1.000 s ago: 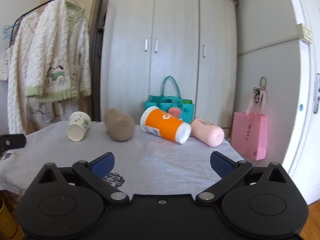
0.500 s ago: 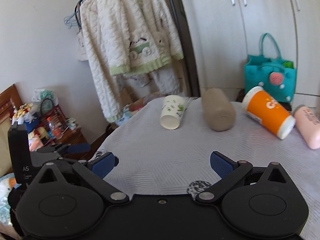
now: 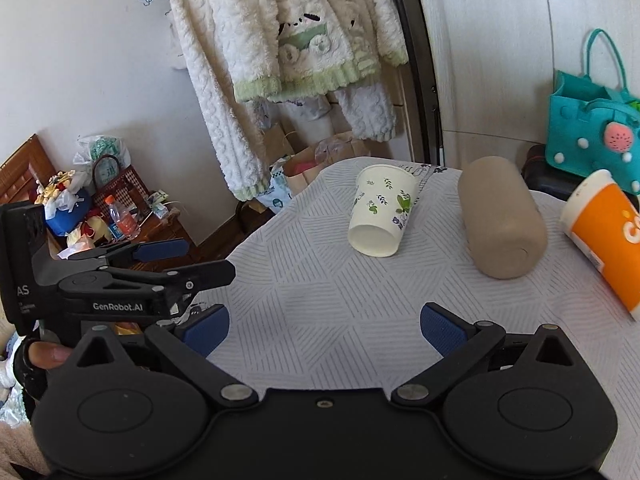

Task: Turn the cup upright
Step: 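Move the right tool toward the white leaf-print paper cup lying sideways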

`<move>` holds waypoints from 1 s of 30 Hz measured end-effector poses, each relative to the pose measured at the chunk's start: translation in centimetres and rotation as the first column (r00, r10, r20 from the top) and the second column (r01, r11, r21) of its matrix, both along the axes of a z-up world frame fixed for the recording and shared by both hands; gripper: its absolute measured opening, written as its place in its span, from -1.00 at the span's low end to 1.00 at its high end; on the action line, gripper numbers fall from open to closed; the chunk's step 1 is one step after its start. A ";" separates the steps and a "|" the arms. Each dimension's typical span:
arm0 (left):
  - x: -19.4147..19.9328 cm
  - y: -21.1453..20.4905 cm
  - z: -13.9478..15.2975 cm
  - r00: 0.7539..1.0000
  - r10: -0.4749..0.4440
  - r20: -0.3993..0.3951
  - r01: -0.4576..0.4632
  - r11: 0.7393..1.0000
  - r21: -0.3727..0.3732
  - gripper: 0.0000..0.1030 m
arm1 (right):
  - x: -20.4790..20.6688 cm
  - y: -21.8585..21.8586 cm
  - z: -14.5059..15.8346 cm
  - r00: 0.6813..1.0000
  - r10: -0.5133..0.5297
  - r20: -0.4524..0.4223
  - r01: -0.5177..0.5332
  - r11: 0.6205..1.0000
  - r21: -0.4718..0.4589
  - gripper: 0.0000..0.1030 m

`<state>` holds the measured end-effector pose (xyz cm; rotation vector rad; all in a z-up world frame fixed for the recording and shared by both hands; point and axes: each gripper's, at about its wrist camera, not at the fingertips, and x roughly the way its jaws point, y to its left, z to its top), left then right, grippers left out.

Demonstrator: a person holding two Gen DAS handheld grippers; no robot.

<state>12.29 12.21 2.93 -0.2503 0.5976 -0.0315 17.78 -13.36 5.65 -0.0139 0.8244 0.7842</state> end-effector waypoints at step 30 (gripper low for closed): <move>8.1 2.1 -1.7 0.998 -0.055 -0.027 0.049 0.982 -0.182 1.00 | 10.0 8.1 -4.6 0.996 0.050 0.071 -0.038 0.985 -0.166 0.91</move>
